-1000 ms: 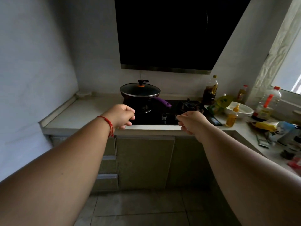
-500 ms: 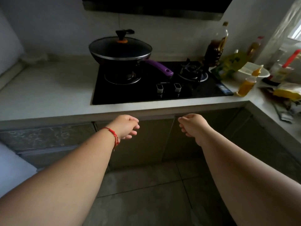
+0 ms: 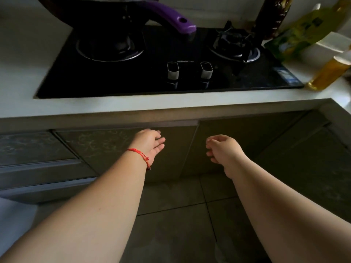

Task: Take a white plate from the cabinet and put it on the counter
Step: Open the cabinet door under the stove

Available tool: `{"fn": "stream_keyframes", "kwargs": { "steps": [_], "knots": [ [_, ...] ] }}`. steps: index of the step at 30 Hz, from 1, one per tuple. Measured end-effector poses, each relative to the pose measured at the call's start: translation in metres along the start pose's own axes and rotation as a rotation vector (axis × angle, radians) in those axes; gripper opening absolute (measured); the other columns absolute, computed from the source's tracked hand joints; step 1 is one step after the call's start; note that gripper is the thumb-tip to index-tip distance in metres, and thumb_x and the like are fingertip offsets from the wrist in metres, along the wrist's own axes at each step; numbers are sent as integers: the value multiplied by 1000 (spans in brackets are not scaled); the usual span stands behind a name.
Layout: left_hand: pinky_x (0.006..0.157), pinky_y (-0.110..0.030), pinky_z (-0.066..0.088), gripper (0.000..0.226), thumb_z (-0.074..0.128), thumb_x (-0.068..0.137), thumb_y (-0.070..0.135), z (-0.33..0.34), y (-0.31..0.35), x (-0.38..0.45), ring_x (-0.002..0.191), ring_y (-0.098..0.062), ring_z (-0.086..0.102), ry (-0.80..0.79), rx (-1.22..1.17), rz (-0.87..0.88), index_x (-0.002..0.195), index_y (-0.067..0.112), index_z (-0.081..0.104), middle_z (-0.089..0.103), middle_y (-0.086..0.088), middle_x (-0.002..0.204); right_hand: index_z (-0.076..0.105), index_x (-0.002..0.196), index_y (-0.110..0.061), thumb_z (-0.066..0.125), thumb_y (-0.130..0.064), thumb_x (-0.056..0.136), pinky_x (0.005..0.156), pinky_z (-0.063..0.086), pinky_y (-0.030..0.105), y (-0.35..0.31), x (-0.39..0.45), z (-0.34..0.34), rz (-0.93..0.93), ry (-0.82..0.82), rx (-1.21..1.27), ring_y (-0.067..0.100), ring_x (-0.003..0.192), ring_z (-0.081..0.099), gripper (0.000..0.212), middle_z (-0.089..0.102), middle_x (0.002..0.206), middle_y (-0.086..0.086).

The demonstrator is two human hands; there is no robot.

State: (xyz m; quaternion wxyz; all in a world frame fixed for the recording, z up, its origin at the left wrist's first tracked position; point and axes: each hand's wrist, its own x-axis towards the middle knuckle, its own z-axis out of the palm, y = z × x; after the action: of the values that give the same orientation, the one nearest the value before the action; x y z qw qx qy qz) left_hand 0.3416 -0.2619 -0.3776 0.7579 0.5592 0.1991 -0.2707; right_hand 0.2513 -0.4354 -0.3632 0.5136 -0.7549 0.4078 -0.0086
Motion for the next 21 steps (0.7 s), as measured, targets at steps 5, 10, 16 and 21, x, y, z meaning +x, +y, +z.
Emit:
{"fn": "stream_keyframes", "kwargs": {
  "steps": [5,10,16,21],
  "knots": [
    [79,-33,50,28,37,80,-8,11,1,29,97,-19,61,-19,-196,23,94,12,50,56,-9,108,63,105,-20,54,-22,89,65,55,29,10,17,-2,4,-34,33,15,75,65,18,66,85,2],
    [90,-35,51,18,38,80,-5,13,1,38,115,-31,56,-83,-161,84,84,8,50,55,-16,120,63,107,-18,53,-20,89,70,56,31,12,23,-2,5,-41,57,15,77,64,20,66,85,2],
    [83,-36,51,14,42,80,3,4,-9,29,103,-23,61,-93,-234,37,87,8,52,59,-8,107,46,129,-24,56,-21,88,64,44,22,10,19,1,-71,21,60,15,95,56,43,56,125,3],
    [84,-39,51,18,58,83,21,-8,-24,-3,96,-21,63,-4,-102,-8,99,12,55,63,-7,98,29,141,-32,63,-29,83,88,52,35,15,-4,15,-306,-37,-149,20,120,50,67,42,144,-2]
  ]
}}
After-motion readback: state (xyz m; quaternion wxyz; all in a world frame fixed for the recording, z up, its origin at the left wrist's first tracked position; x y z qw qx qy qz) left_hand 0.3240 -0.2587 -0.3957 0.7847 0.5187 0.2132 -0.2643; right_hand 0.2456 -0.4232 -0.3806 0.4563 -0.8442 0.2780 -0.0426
